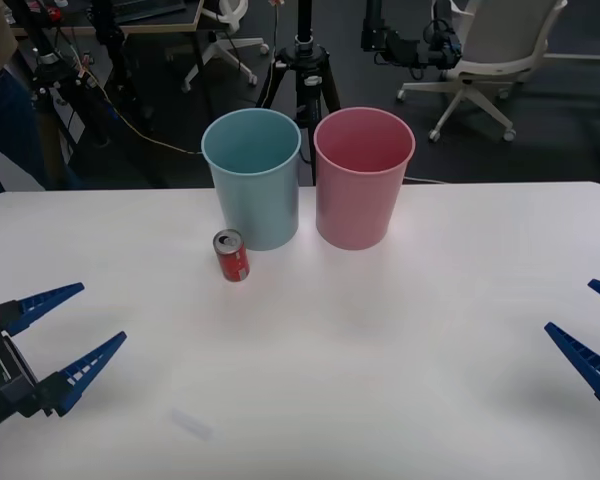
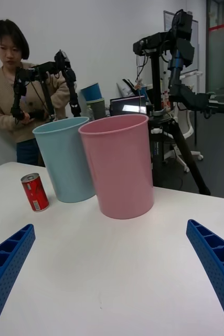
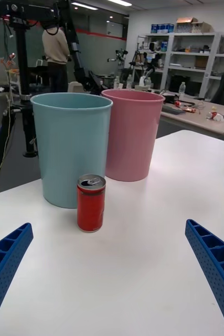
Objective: Grasp the object on the table and drop it into the matching bin: aluminum can to the light blue bin, PET bottle to the pink bin.
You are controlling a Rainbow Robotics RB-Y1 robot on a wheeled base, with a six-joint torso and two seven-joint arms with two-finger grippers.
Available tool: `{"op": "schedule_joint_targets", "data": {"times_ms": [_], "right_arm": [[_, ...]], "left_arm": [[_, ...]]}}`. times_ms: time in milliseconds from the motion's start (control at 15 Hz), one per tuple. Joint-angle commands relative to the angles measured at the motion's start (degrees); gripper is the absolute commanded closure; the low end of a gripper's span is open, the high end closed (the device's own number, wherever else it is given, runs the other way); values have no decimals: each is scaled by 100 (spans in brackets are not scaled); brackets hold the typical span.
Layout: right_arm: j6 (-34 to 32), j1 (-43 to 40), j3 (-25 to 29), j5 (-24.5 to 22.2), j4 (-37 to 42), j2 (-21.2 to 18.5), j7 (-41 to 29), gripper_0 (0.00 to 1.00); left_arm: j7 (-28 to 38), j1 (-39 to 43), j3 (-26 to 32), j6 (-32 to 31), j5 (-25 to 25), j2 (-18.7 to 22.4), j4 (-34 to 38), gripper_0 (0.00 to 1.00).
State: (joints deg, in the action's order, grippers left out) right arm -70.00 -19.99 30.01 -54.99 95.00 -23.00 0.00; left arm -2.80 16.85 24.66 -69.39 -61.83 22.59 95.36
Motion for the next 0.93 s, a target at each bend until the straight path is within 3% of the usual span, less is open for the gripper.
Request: {"op": "schedule_joint_targets", "data": {"times_ms": [67,400,733,933], "right_arm": [[0,-1,-1,-1,0,0,0,0],[0,-1,-1,-1,0,0,0,0],[0,-1,-1,-1,0,0,0,0],[0,-1,-1,-1,0,0,0,0]], "left_arm": [[-502,-111,-216,136,40,0,-272,0],[-968,-560,-603,365,48,0,-1063,0],[-1381,-727,-1403,1481,215,0,-1265,0],[-1495,-1149,-1701,1542,242,0,-1784,0]]}}
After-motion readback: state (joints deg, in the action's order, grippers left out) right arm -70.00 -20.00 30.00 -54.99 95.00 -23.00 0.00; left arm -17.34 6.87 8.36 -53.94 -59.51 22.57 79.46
